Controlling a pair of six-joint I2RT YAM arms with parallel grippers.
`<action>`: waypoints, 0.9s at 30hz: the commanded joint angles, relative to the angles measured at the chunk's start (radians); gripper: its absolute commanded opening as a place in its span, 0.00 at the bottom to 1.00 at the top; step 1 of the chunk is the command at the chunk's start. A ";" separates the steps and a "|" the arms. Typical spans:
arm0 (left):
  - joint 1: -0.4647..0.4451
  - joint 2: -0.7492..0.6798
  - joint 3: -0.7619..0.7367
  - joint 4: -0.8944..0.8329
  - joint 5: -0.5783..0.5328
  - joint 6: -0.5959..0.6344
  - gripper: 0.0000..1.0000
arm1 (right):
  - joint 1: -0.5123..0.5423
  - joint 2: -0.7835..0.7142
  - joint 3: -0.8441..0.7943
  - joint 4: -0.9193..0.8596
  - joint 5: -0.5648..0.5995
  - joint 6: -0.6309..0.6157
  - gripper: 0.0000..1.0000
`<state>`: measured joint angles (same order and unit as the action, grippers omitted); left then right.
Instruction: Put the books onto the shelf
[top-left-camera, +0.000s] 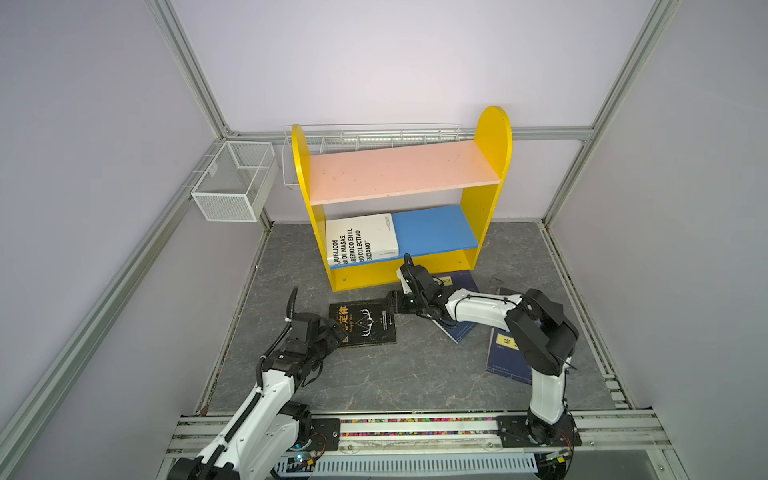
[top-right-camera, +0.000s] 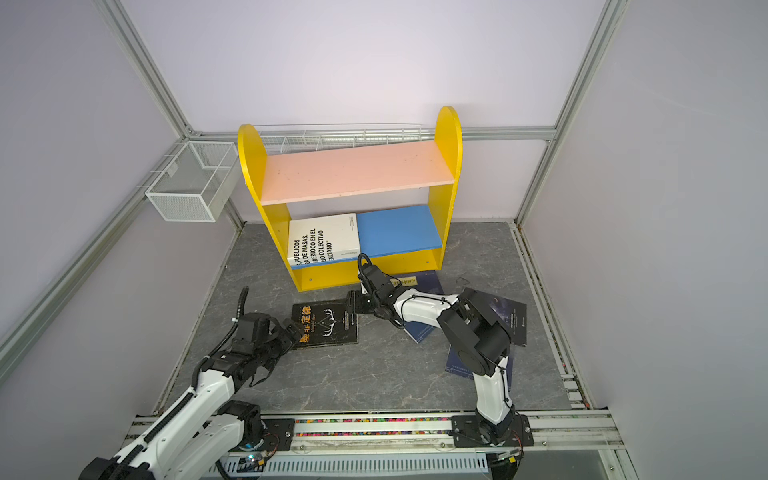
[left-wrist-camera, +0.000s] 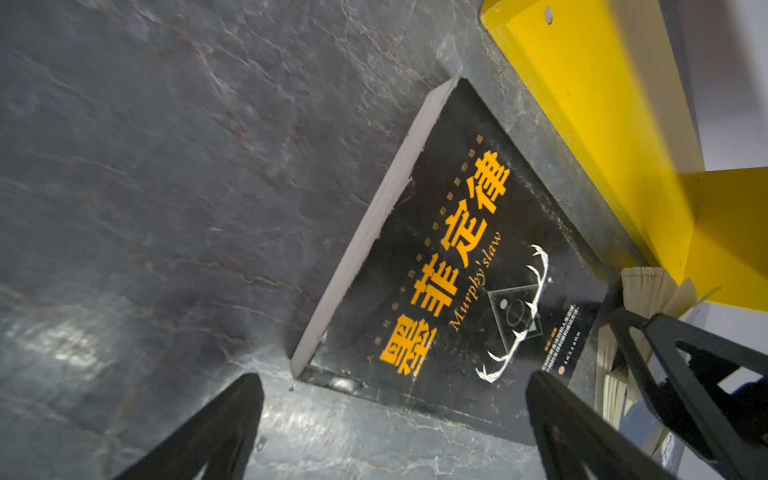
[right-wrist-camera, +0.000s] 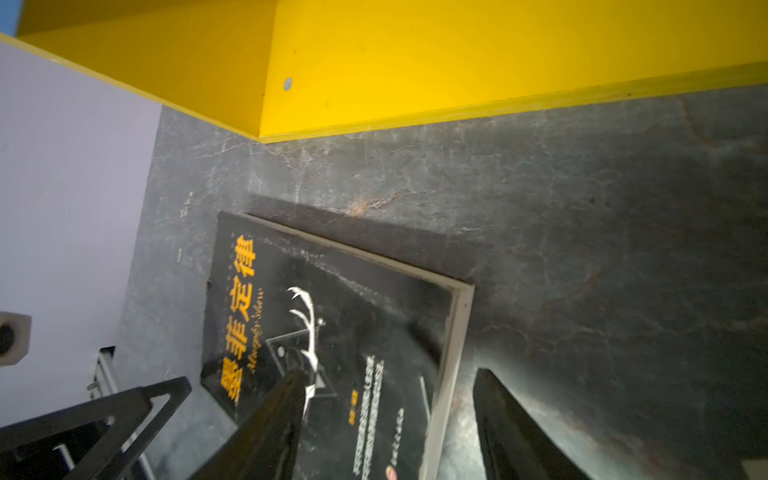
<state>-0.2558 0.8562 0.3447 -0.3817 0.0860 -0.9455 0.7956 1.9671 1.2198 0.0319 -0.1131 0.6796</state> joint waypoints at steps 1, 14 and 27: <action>-0.003 0.031 -0.029 0.084 0.010 -0.030 0.99 | -0.002 0.038 0.059 0.009 0.053 -0.037 0.67; -0.003 0.087 -0.049 0.167 0.033 -0.044 0.99 | -0.001 0.097 0.047 0.167 -0.140 -0.015 0.46; -0.002 0.131 -0.052 0.224 0.055 -0.055 0.99 | 0.013 -0.062 -0.097 0.302 -0.213 0.024 0.46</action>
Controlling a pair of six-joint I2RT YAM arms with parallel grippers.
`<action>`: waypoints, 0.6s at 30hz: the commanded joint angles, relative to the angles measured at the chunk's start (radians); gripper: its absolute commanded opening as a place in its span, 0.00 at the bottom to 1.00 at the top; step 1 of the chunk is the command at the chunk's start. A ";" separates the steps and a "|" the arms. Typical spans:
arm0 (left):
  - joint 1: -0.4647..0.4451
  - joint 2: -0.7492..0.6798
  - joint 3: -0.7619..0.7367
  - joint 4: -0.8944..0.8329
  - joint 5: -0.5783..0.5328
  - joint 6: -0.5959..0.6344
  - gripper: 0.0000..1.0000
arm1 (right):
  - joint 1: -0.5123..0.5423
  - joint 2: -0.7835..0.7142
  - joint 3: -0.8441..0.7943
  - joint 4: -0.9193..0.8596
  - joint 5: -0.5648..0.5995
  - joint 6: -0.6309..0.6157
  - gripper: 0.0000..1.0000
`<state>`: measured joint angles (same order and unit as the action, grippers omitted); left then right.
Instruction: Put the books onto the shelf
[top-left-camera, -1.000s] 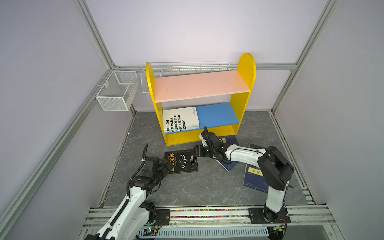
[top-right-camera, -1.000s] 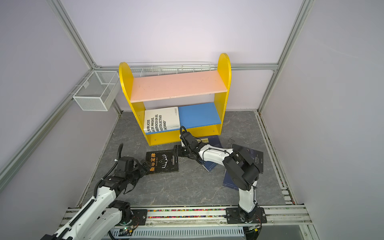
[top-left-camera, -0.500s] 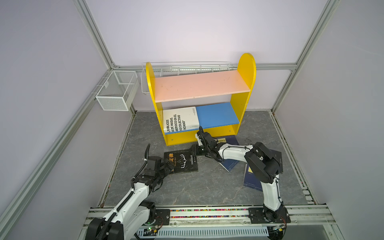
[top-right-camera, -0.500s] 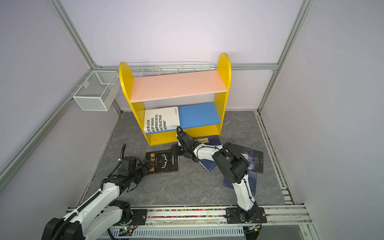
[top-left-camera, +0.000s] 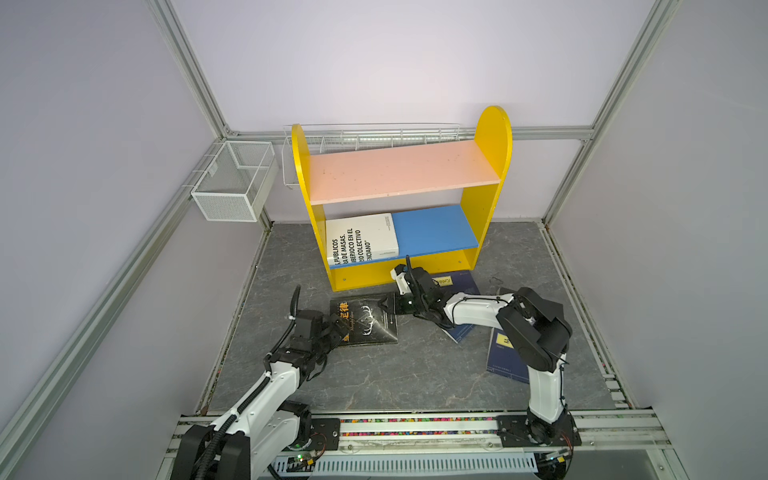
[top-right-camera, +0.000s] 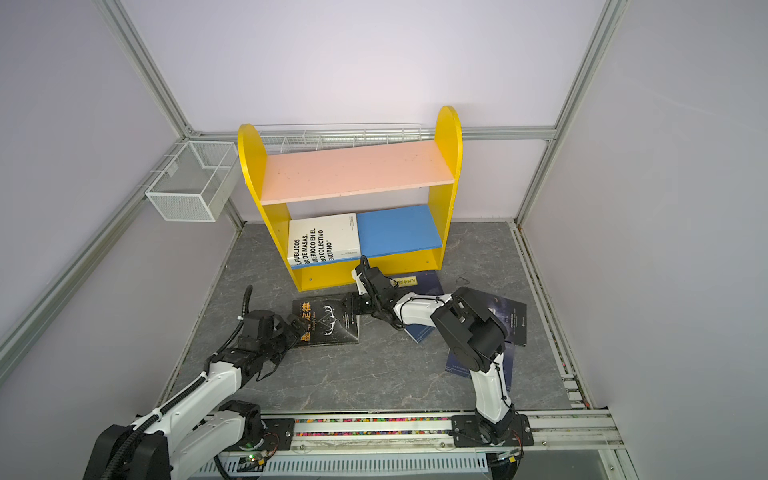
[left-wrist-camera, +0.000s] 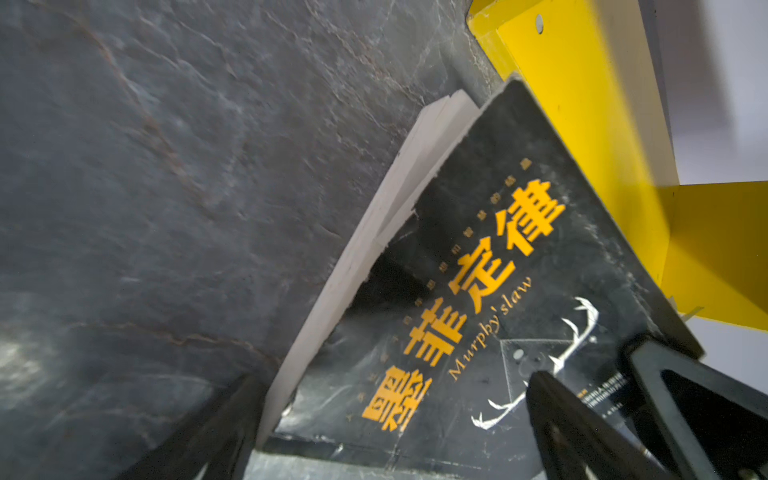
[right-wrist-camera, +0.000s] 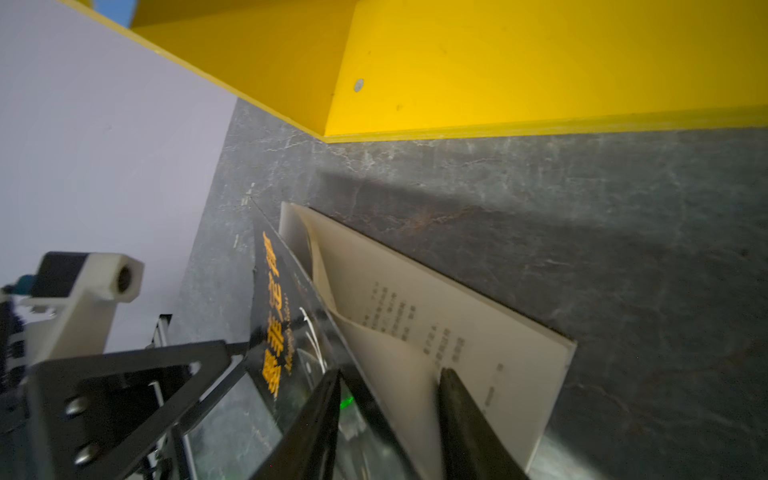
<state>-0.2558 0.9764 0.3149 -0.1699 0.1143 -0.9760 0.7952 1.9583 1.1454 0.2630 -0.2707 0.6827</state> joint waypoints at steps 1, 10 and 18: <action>-0.002 0.010 -0.022 0.014 0.028 -0.024 0.99 | 0.015 -0.053 -0.023 0.065 -0.063 0.027 0.51; -0.003 -0.092 -0.024 0.027 0.030 -0.044 0.99 | 0.030 -0.012 -0.004 -0.035 -0.026 0.058 0.35; 0.000 -0.186 -0.032 -0.025 0.011 -0.050 0.99 | 0.038 0.001 -0.035 -0.033 -0.029 0.044 0.33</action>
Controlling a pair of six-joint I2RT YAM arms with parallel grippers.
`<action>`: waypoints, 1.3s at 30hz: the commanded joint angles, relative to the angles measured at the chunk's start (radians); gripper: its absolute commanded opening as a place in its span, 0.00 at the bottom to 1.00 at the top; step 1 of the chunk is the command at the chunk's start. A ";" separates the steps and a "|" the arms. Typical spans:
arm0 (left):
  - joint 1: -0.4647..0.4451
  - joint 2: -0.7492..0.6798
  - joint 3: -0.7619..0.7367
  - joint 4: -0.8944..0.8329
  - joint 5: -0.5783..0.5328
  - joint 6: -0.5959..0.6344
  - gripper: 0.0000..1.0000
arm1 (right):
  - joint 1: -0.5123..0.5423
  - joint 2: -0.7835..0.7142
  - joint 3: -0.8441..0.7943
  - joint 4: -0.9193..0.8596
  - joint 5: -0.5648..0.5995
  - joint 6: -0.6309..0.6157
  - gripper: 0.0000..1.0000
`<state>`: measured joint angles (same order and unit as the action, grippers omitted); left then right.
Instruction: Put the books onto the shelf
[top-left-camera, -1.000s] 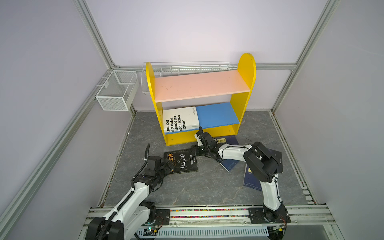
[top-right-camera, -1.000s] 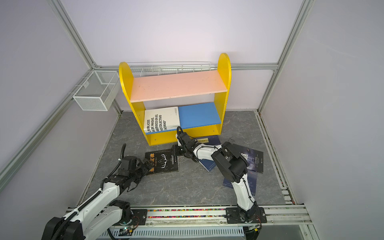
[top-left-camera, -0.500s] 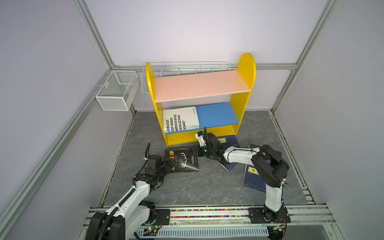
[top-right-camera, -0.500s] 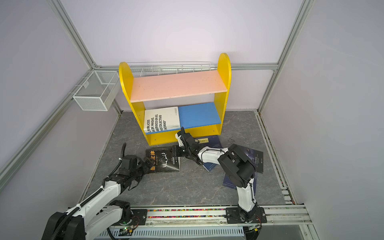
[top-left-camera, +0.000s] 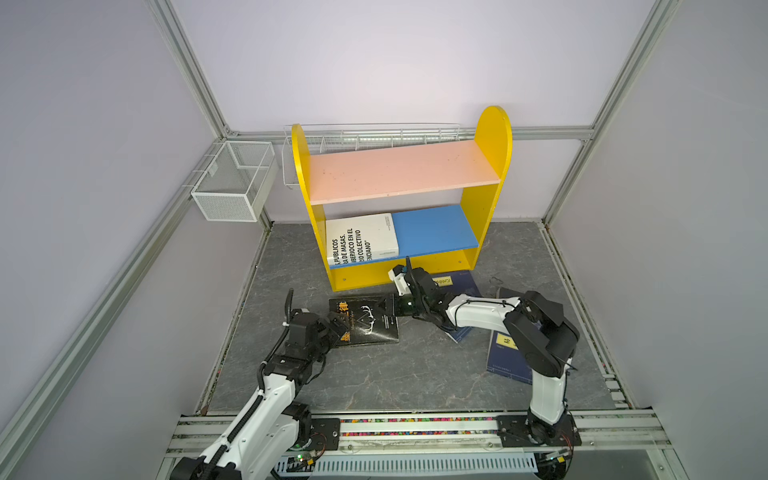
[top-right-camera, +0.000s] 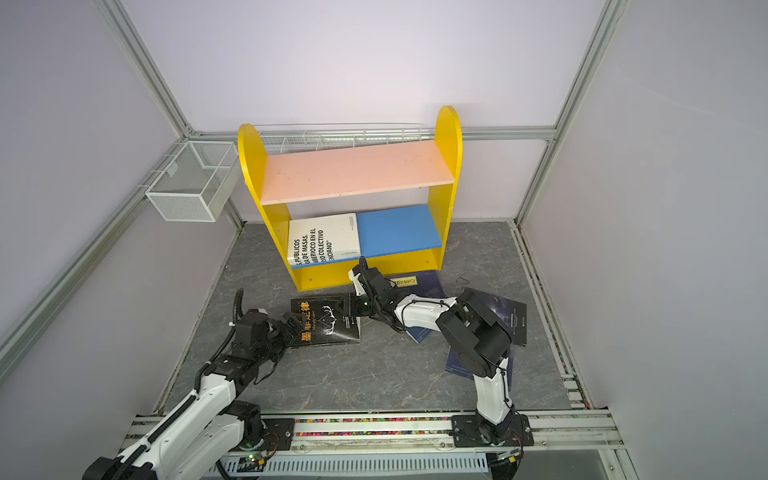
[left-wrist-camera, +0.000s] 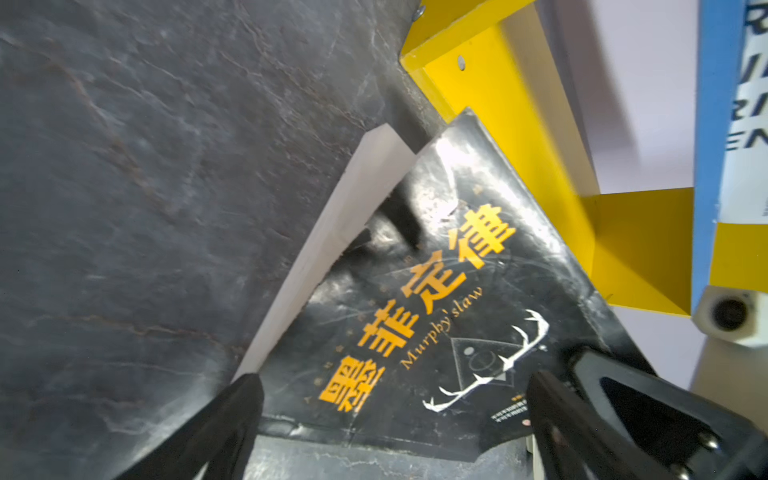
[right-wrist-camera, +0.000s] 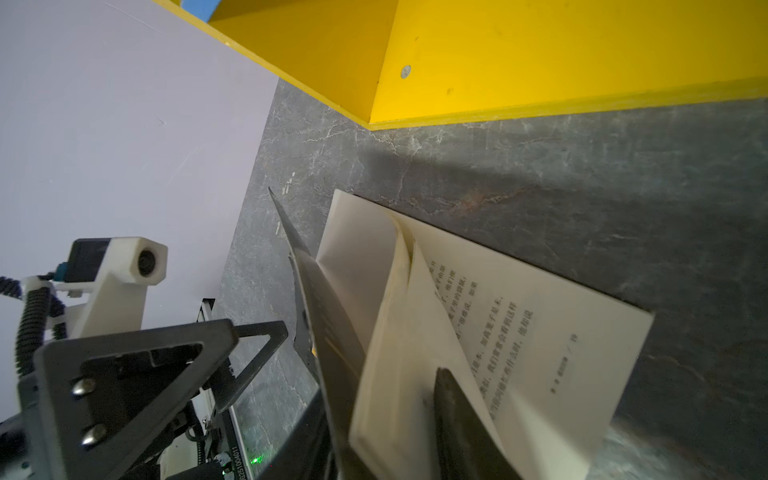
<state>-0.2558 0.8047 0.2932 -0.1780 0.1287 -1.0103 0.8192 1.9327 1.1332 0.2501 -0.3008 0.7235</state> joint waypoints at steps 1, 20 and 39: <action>0.001 -0.016 -0.012 -0.021 -0.003 -0.018 0.99 | 0.014 0.027 -0.021 -0.028 0.006 0.002 0.28; 0.009 -0.207 -0.066 -0.085 0.124 -0.142 0.99 | -0.047 -0.070 0.066 -0.081 -0.065 0.374 0.07; 0.005 0.440 -0.119 0.741 0.213 -0.295 0.94 | -0.068 -0.059 0.030 0.013 -0.133 0.501 0.07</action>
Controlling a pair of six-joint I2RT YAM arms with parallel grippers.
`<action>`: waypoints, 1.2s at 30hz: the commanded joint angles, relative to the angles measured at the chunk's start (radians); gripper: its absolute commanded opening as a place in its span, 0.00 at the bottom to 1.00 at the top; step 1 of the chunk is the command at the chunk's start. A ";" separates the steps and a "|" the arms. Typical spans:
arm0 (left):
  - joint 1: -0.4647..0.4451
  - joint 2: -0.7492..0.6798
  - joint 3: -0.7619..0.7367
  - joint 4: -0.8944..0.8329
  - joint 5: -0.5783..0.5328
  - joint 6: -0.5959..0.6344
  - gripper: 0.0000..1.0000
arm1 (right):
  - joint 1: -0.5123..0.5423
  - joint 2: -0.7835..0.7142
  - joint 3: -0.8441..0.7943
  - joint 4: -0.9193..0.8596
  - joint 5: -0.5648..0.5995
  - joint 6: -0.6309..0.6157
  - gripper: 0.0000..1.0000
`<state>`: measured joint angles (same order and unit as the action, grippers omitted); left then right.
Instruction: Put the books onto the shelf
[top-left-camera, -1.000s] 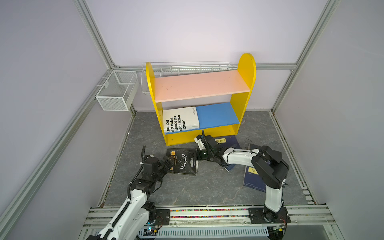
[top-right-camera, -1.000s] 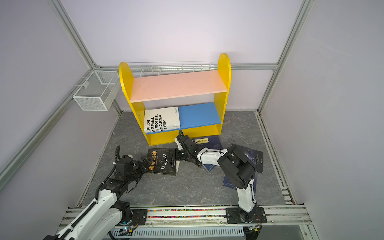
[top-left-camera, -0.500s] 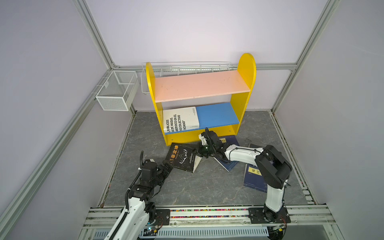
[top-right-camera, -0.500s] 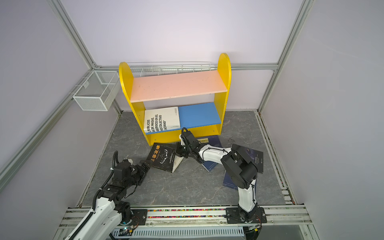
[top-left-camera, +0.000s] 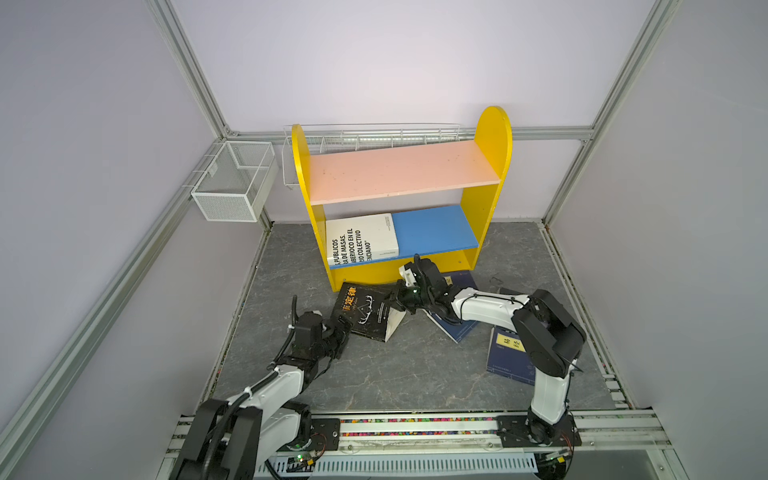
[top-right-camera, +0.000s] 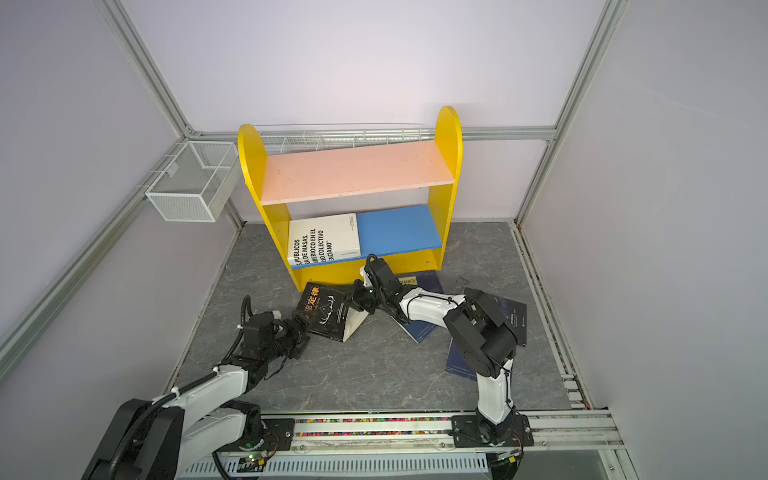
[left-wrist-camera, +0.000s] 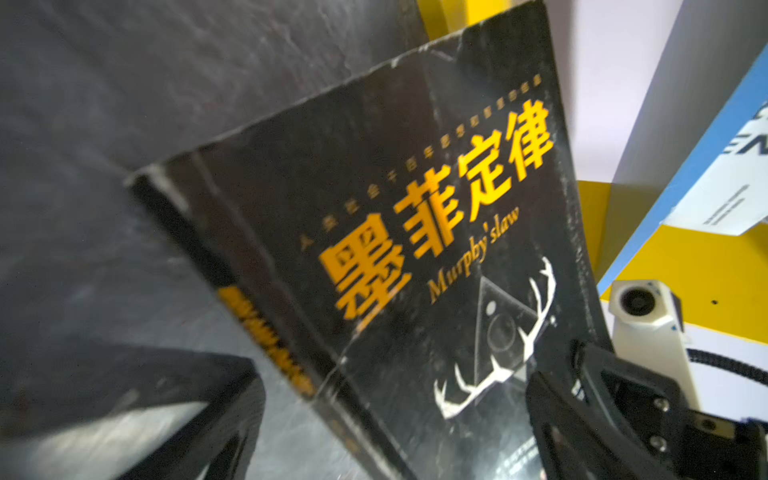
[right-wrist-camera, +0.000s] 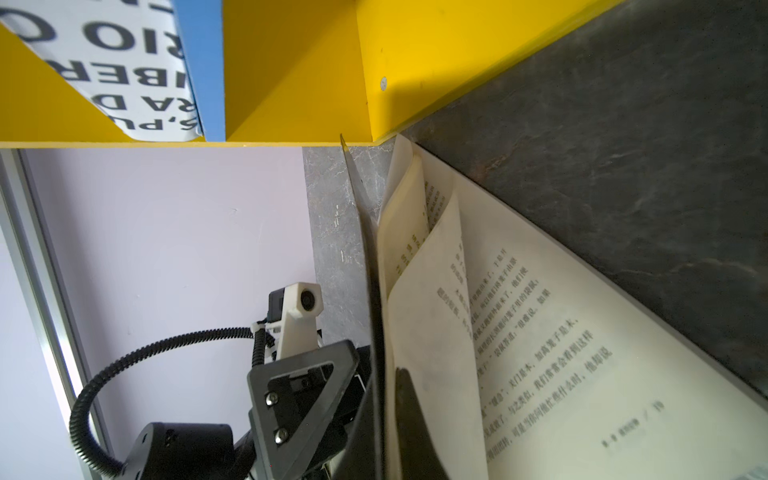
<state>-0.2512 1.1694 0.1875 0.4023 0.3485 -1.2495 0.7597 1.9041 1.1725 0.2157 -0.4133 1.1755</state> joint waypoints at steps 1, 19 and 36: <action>0.001 0.106 -0.016 0.225 -0.013 -0.068 0.91 | -0.011 -0.030 -0.011 0.042 -0.020 0.048 0.07; -0.023 0.065 0.002 0.219 -0.125 -0.009 0.25 | -0.038 0.003 -0.044 0.035 -0.017 0.025 0.26; -0.086 -0.547 0.223 -0.649 -0.219 0.140 0.00 | -0.128 -0.352 -0.193 -0.289 0.141 -0.275 0.90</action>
<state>-0.3084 0.7544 0.2695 0.0631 0.1890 -1.1904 0.6479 1.6440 1.0096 0.0113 -0.3279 0.9840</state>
